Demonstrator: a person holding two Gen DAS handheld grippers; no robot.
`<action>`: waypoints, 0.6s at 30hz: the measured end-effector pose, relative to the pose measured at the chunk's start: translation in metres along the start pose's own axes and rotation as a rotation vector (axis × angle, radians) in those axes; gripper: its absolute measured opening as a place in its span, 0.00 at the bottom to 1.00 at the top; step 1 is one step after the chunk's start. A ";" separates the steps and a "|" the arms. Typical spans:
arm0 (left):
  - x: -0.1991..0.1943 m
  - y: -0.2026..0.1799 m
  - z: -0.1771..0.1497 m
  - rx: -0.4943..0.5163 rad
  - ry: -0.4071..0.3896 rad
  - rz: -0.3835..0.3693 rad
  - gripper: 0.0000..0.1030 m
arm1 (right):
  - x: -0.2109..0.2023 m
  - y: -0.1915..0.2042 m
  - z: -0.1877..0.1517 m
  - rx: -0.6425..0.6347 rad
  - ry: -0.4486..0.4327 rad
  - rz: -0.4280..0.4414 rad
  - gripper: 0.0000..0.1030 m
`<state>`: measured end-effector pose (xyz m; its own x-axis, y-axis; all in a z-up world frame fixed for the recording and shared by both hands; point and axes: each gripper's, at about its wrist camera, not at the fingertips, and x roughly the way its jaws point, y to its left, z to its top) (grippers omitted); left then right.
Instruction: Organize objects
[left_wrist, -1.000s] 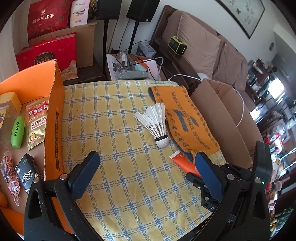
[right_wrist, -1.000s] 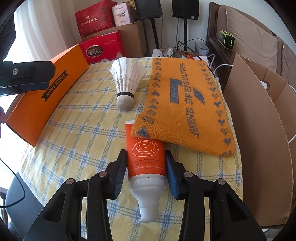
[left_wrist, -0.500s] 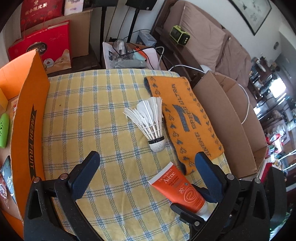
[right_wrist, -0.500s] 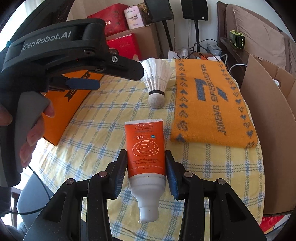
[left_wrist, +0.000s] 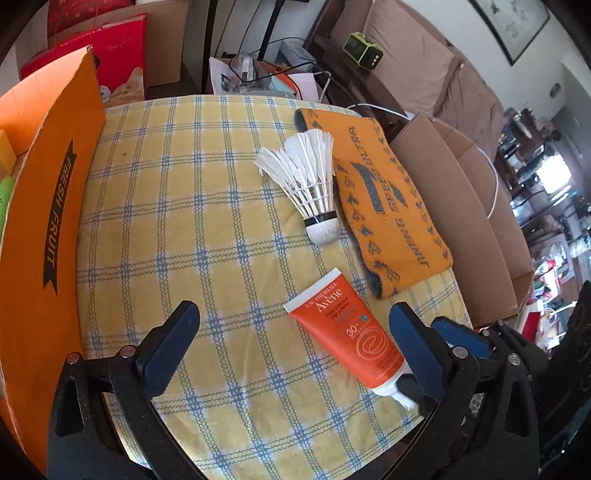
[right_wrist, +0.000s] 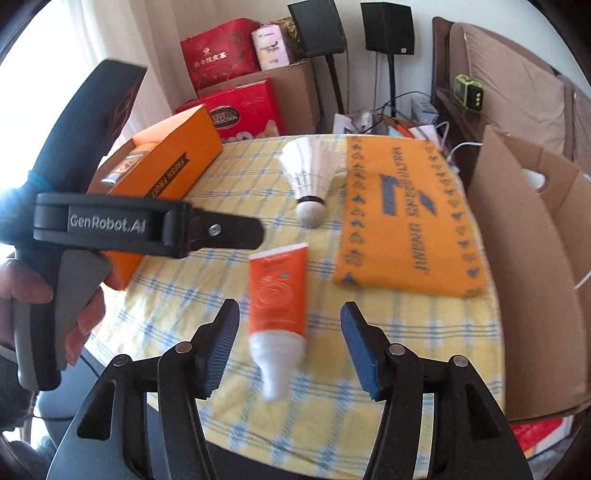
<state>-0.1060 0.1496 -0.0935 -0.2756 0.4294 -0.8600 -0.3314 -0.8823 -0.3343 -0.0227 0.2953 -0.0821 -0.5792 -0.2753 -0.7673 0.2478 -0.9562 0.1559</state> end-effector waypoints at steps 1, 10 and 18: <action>0.001 -0.002 -0.003 -0.005 0.002 -0.006 0.99 | -0.006 -0.004 -0.001 -0.008 0.002 -0.033 0.58; 0.019 -0.044 -0.032 0.038 0.046 0.031 0.92 | -0.046 -0.052 -0.014 0.094 -0.029 -0.145 0.62; 0.032 -0.069 -0.038 0.122 0.019 0.139 0.86 | -0.055 -0.056 -0.021 0.138 -0.046 -0.137 0.62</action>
<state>-0.0581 0.2169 -0.1128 -0.3100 0.3002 -0.9021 -0.3987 -0.9024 -0.1633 0.0111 0.3662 -0.0620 -0.6362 -0.1431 -0.7581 0.0576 -0.9887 0.1383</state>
